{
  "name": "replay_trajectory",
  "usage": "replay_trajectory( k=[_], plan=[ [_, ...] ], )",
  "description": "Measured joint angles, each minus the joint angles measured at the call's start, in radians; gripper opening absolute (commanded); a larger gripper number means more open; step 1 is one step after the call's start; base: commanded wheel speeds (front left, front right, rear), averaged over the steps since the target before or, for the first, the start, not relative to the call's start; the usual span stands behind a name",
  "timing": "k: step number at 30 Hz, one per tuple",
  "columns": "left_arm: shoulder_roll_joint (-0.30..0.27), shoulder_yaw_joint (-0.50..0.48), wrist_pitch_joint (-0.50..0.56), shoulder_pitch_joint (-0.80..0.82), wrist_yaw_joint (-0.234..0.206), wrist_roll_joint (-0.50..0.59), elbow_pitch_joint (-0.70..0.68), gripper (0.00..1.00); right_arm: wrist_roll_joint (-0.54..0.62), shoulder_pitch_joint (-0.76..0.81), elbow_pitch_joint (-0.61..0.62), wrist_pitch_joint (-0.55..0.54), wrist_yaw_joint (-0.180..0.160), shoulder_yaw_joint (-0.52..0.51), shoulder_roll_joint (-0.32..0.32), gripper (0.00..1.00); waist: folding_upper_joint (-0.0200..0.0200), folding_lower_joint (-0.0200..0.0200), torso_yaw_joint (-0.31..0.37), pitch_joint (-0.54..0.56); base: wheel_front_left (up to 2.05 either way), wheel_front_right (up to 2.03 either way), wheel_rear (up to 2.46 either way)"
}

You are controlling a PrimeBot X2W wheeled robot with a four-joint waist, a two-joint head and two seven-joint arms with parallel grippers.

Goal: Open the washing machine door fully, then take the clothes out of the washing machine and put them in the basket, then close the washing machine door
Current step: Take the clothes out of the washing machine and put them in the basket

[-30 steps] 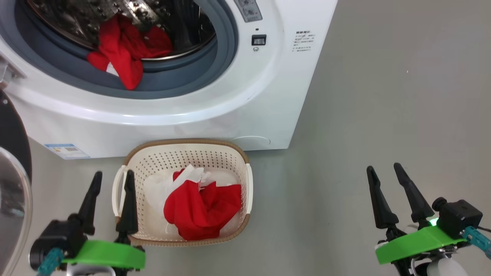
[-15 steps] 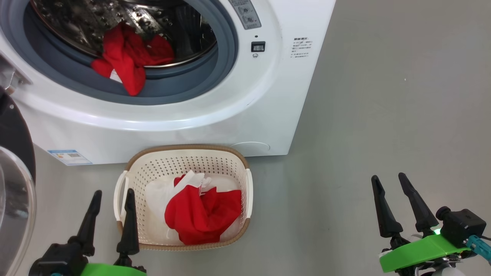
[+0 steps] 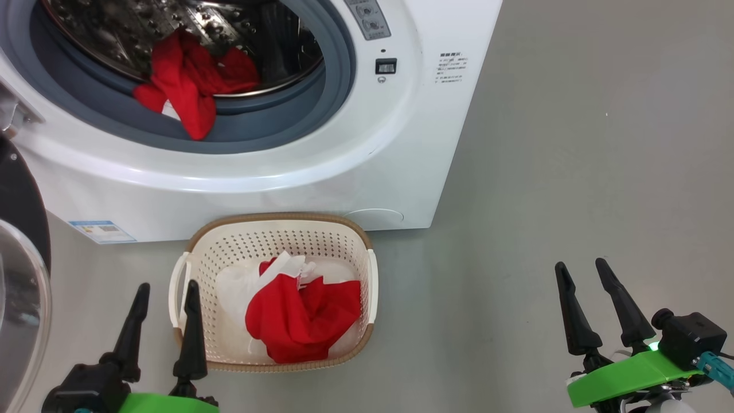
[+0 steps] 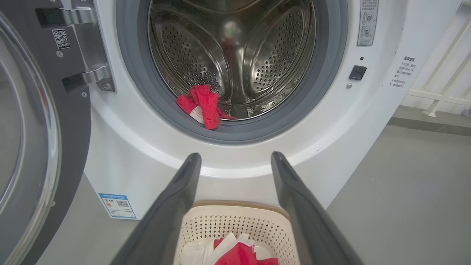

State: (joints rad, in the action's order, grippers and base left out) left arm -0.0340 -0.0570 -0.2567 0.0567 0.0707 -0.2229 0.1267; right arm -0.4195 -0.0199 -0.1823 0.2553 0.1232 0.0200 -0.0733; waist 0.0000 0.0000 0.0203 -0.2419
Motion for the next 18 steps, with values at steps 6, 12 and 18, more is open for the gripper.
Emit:
replay_trajectory(
  k=[6, 12, 18],
  plan=[
    [-0.001, 0.027, 0.000, 0.027, 0.000, 0.000, 0.026, 1.00, 0.000, -0.001, 0.001, 0.000, 0.000, 0.000, 0.000, 1.00, 0.0000, 0.0000, -0.004, -0.015, 0.00, 0.00, 0.00],
    [-0.001, 0.036, 0.000, 0.175, 0.000, 0.026, 0.128, 1.00, 0.000, -0.023, 0.006, 0.000, 0.000, 0.006, 0.002, 1.00, 0.0000, 0.0000, -0.011, -0.056, 0.00, 0.00, 0.00],
    [0.001, 0.040, 0.000, 0.400, -0.008, 0.087, 0.290, 1.00, 0.000, -0.085, 0.013, 0.000, 0.000, 0.026, 0.010, 1.00, 0.0000, 0.0000, -0.009, -0.118, 0.00, 0.00, 0.00]
  ],
)
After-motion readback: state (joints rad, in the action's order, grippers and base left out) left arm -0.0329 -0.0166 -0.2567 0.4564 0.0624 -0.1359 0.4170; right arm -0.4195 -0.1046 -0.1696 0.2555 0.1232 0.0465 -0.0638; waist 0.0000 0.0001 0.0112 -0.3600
